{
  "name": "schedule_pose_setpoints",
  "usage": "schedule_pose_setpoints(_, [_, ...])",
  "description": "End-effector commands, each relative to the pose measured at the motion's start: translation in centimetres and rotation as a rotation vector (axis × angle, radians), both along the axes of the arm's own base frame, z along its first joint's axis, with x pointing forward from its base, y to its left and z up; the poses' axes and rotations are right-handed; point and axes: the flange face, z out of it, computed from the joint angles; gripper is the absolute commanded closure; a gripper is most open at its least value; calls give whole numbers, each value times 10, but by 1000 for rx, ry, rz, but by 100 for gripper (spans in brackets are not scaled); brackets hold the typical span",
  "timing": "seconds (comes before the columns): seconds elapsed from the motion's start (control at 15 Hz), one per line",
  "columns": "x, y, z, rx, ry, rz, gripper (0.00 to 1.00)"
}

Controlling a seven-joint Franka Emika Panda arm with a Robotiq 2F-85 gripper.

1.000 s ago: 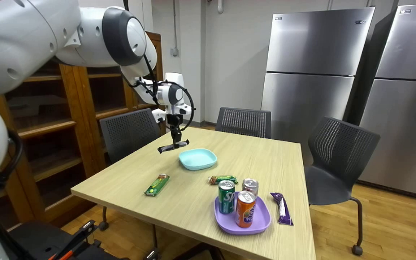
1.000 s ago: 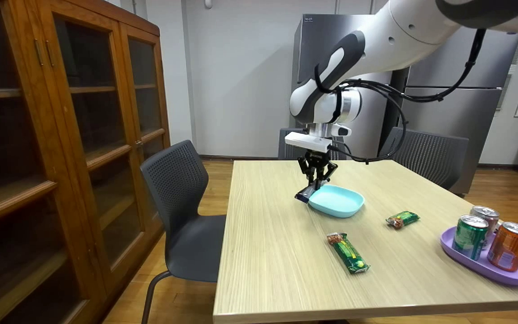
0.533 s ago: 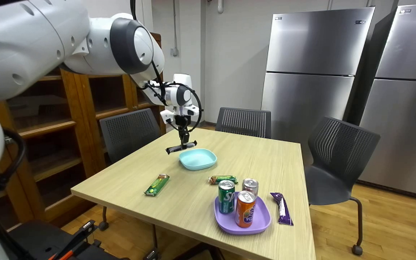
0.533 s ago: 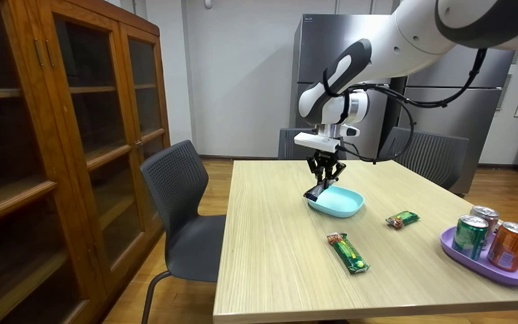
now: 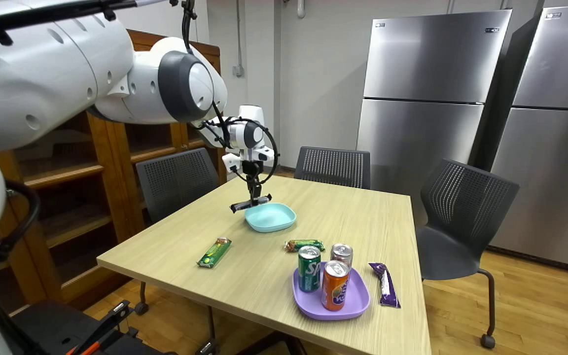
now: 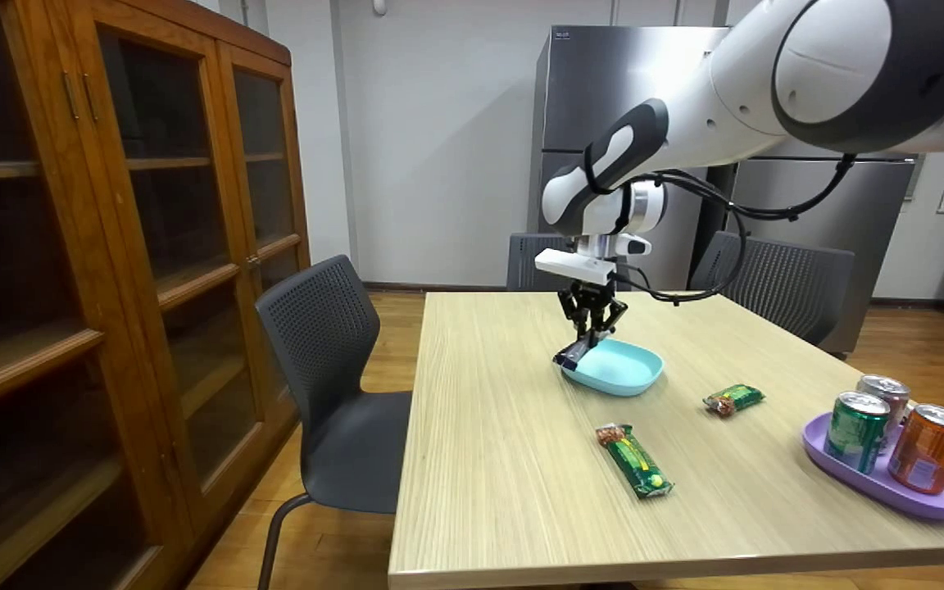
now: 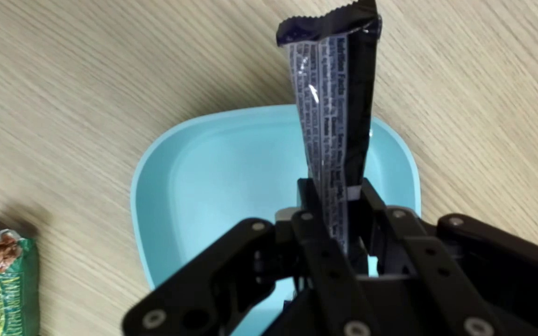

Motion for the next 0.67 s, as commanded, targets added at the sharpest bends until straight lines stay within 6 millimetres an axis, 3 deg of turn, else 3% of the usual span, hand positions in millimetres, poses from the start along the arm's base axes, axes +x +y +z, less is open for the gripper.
schedule_pose_setpoints(0.0, [10, -4, 0, -2, -3, -36, 94])
schedule_pose_setpoints(0.6, [16, -13, -13, -14, -5, -89, 94])
